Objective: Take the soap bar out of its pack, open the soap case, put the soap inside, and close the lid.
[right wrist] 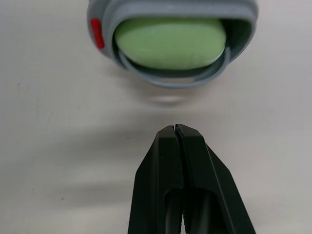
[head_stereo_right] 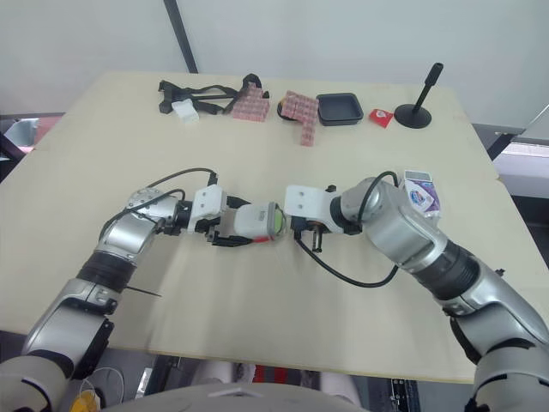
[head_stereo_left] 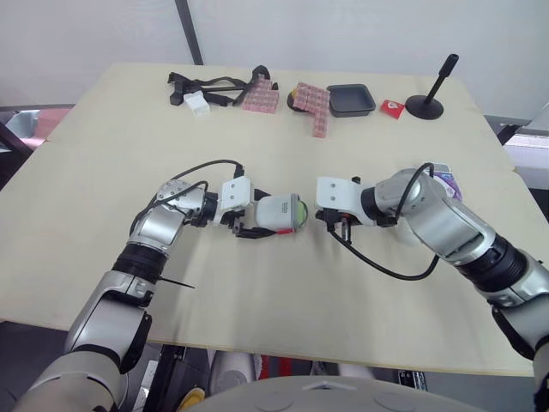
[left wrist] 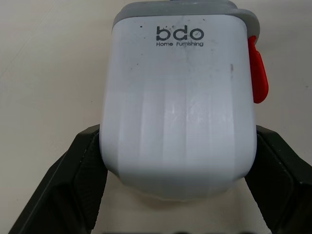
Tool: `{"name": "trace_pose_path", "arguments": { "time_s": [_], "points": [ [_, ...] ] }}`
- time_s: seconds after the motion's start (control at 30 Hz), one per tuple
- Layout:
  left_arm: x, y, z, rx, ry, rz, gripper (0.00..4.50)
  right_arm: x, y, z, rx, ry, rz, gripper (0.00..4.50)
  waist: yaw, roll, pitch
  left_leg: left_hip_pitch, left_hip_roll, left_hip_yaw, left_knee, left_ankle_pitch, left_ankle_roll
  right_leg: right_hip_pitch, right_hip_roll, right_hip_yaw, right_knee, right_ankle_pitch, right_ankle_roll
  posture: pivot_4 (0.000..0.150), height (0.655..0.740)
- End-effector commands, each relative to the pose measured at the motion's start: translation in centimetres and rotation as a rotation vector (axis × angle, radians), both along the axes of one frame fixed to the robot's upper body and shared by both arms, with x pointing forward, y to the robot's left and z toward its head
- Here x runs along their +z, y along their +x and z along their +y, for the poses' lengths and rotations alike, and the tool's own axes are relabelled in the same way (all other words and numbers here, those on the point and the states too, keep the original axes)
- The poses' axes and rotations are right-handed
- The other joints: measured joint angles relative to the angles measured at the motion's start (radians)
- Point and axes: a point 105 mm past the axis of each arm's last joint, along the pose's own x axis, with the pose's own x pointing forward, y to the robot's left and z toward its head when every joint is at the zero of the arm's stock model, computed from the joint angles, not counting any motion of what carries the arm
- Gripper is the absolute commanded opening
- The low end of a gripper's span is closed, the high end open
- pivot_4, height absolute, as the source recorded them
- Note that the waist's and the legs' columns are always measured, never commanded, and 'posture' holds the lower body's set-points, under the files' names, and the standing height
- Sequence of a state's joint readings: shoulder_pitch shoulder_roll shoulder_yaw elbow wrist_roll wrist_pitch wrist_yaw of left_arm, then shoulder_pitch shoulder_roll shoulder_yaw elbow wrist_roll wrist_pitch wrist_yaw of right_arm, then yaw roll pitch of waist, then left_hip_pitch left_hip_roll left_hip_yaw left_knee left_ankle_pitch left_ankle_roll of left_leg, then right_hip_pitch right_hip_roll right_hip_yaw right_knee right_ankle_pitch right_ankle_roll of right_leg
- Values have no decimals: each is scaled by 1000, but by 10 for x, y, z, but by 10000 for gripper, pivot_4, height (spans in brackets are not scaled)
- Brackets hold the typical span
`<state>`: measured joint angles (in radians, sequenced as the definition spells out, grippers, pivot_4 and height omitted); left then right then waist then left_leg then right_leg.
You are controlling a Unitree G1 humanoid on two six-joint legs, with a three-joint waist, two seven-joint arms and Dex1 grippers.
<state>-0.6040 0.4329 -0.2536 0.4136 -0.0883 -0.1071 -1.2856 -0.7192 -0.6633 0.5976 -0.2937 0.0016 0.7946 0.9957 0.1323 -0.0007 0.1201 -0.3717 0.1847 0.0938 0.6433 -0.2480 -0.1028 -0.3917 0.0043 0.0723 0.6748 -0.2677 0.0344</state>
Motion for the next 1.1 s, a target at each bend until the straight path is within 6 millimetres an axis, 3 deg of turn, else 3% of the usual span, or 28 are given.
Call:
{"name": "trace_pose_path", "arguments": {
  "time_s": [0.03, 0.47, 0.6, 0.8, 1.1],
  "points": [
    [15, 1, -3, -17, -31, -51, 34590, 7, 8, 4, -13, 1, -50, 567, 0, 0, 0, 0, 0, 0, 0, 0, 0, 0, 0, 0, 0, 0, 0, 1500, 7400],
    [13, 1, -7, -32, -20, -52, 34590, 27, -1, 25, 116, 68, -93, 567, 0, 0, 0, -1, 0, 0, 0, 0, 0, -1, 0, 0, 1, 0, 0, 1500, 7400],
    [13, -1, -7, -35, -24, -55, 34590, 15, -1, 16, 84, 43, -63, 567, 0, 0, 0, 0, 0, 0, 0, 0, 0, -1, 0, 0, 1, 0, 0, 1500, 7400],
    [22, -2, -2, -27, -40, -70, 34590, -9, 26, -15, -140, 7, -63, 567, 0, 0, 0, -1, 0, 0, 1, 0, 0, -1, -1, 0, 1, 0, 0, 1500, 7400],
    [30, -2, 19, 17, -33, -77, 34590, 16, 16, -56, -368, 221, 76, 28178, 2, 0, 0, -1, 0, 0, 0, 0, 0, -1, 0, 0, 1, 0, 0, 1500, 7400]
  ]
}}
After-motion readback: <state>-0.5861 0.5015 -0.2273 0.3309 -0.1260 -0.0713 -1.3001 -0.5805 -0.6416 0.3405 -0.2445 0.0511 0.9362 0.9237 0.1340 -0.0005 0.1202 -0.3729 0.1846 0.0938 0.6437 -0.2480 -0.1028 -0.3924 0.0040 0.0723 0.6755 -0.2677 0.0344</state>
